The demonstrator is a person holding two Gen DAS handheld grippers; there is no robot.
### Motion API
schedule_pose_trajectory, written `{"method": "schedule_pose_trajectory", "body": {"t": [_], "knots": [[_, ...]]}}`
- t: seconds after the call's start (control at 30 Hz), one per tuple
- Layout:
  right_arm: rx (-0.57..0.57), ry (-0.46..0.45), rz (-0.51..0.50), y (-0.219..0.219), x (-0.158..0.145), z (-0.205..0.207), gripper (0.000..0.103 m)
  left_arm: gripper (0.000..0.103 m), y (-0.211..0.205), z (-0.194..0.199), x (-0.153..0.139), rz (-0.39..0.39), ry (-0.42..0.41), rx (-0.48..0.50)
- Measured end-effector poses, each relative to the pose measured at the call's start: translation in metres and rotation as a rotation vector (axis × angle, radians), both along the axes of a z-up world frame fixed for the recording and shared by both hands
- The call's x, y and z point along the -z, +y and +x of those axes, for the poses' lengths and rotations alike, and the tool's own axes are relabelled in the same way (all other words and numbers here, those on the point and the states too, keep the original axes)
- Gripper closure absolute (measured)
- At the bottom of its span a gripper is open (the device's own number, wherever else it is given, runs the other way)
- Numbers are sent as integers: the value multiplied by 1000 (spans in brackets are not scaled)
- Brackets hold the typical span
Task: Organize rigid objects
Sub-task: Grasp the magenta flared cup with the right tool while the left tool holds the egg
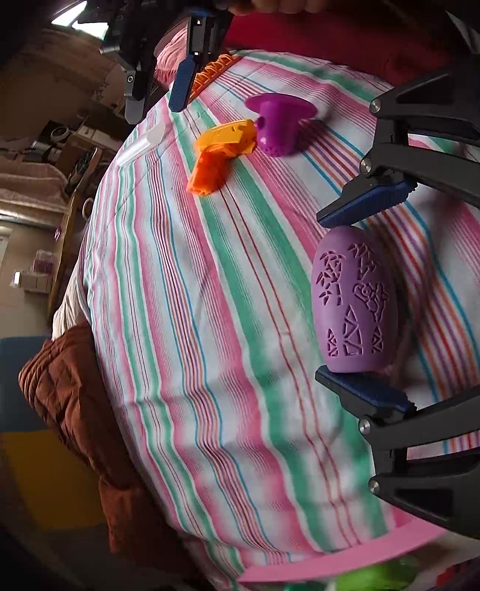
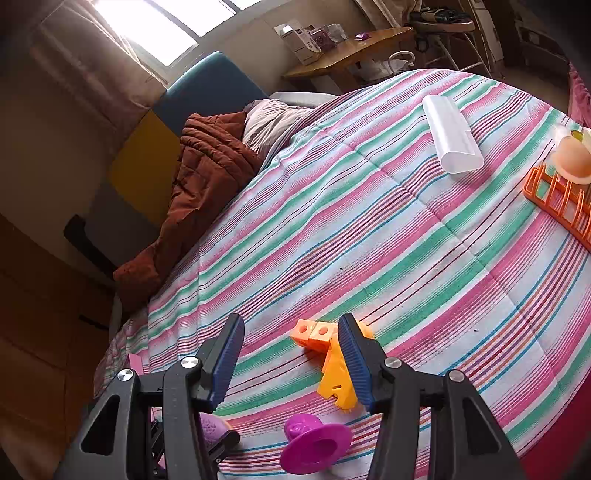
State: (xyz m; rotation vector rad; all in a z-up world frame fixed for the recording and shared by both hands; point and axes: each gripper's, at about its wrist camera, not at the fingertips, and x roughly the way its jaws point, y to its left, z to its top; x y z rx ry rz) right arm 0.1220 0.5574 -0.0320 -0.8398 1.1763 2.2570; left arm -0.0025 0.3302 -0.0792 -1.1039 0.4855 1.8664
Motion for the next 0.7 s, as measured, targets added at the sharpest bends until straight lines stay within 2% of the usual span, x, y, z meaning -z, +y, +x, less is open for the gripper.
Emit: {"method": "schedule_pose_trajectory", "body": {"t": [0.13,0.3,0.37,0.5,0.6,0.7], "knots": [[-9,-19,-11,-1,3,-3,50,26,-29,9,2,29,32,-70],[-13,-75,-76,1,16,-7,50,26,-29,20,9,11,115,-73],[-25,-96,-94,1,20,-7,50,26,-31,19,10,20,115,-77],[-36,-209,-149,-4,34,-12,50,26,-32,19,11,31,122,-78],[-68,-259,-201,-13,45,-15,49,26,-34,19,12,42,128,-81],[-107,-207,-264,-22,49,-18,48,26,-35,19,11,47,125,-87]]}}
